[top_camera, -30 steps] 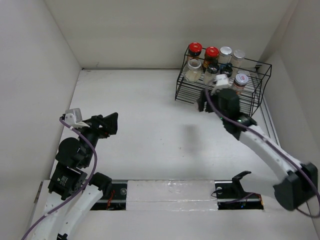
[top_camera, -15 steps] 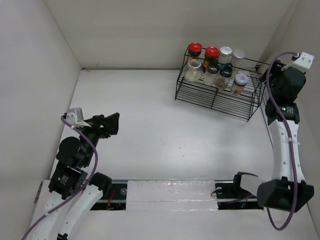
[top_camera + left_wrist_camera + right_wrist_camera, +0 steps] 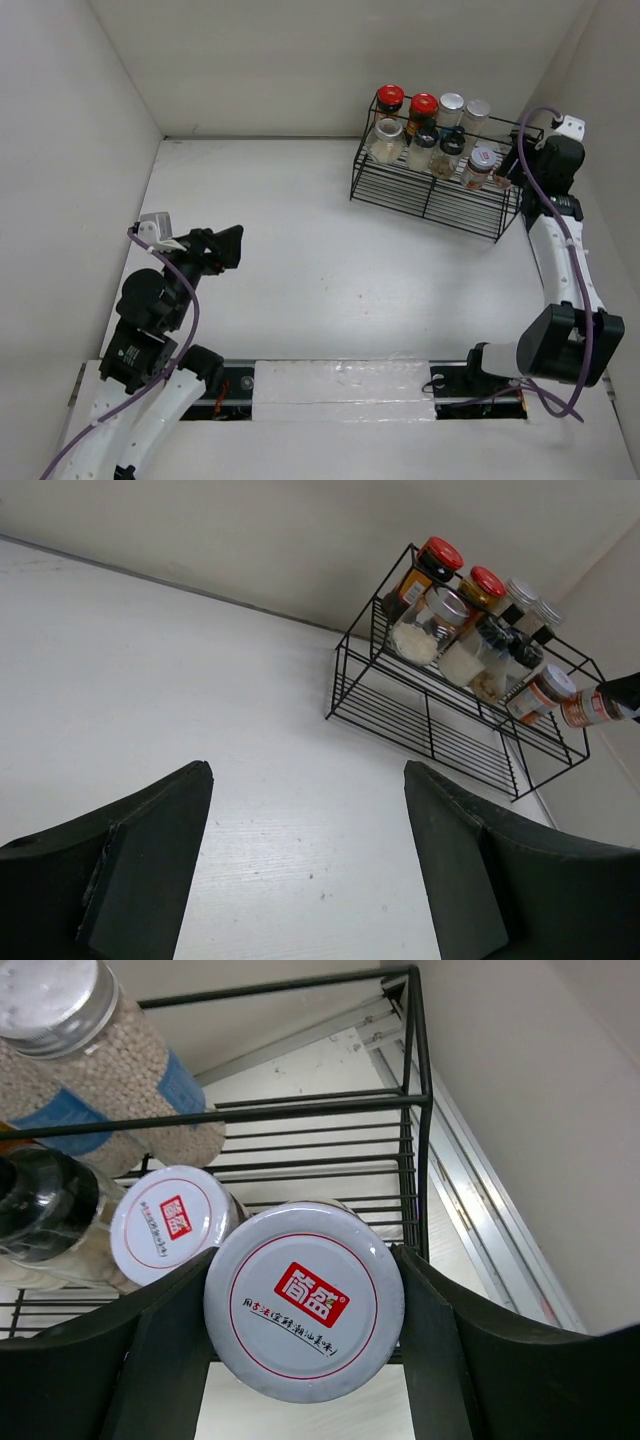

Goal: Organize the condiment bottles

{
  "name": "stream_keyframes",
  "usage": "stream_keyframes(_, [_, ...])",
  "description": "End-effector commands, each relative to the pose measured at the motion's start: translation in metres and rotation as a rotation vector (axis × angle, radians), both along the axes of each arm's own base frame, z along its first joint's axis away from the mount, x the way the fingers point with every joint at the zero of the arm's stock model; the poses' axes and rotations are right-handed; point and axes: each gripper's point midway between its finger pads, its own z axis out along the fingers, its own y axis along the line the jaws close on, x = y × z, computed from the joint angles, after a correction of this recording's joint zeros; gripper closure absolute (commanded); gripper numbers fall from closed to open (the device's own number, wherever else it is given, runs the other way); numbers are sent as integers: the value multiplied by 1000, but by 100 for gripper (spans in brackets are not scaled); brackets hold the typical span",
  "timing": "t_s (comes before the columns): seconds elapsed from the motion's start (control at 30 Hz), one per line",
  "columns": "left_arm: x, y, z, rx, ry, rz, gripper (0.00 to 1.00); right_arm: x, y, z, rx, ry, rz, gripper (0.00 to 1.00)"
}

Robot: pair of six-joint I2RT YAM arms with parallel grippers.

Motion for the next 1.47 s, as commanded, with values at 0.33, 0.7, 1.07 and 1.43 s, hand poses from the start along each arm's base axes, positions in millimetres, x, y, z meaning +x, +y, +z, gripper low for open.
stream_keyframes(0.33, [8,-11,-1,24,-4,-42,26,26,-14,4,2,-109,-60,44])
stream_keyframes(0.7, [10,-12,0,23,-5,-45,9,-15,6,91,22,-324,-34,1])
stream_keyframes(1.07, [8,-9,4,27,-19,-34,1,-119,152,159,15,-583,579,1])
stream_keyframes(1.43, [-3,-20,18,-34,-70,-109,1,-212,203,125,-21,-621,832,1])
